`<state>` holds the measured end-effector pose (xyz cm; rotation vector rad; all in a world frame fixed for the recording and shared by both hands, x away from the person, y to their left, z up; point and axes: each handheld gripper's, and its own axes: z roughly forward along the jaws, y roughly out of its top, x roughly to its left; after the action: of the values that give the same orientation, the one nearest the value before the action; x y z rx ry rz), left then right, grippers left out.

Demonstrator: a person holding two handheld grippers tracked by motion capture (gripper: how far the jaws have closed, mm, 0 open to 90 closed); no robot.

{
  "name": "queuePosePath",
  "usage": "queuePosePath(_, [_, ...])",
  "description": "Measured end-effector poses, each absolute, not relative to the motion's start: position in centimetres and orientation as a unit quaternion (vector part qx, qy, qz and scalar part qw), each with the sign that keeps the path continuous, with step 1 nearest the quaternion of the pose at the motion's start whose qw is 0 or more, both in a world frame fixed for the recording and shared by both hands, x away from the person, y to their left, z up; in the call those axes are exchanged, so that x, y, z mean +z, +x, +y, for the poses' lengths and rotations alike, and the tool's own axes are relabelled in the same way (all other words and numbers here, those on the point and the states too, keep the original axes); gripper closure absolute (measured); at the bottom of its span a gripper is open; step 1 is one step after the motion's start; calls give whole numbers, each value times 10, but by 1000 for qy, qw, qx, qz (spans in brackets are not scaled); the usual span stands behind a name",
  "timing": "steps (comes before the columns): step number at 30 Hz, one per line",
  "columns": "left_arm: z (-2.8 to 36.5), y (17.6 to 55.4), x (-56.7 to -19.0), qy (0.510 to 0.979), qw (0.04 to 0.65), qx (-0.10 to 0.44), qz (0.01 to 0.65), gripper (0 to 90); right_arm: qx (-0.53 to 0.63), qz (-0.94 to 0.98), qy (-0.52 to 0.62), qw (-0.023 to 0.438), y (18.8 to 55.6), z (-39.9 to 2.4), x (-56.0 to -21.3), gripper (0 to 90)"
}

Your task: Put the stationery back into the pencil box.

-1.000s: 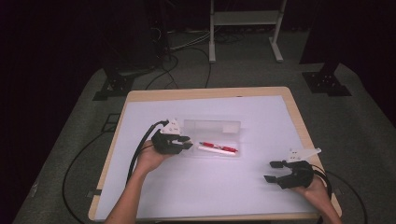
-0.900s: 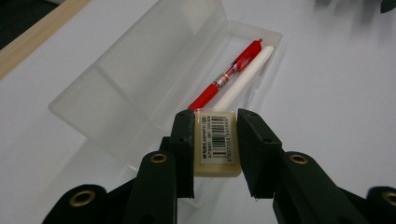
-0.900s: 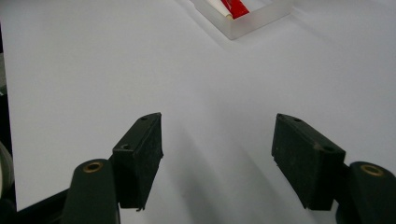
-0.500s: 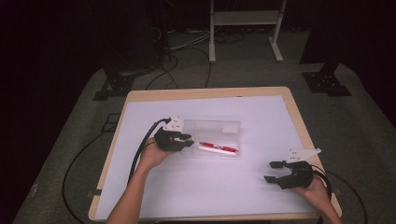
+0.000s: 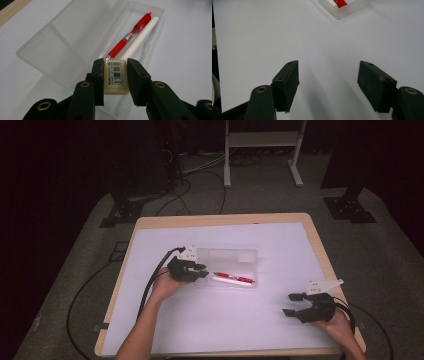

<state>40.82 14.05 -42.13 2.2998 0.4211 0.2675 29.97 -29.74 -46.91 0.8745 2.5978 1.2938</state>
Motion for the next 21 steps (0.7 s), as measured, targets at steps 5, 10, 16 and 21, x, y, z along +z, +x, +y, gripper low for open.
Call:
queuePosePath(5, [141,410,-424,902,383,103,169,686,427,856,285,56,300,-297,-469,324])
queuePosePath(10, [142,413,-428,903,382,100,167,686,427,856,286,54,300,-296,-470,324])
queuePosePath(16, [141,416,-433,903,381,94,173,686,428,856,285,54,300,-297,-470,324])
queuePosePath(21, [140,418,-437,906,374,92,173,686,428,856,284,54,300,-297,-469,324])
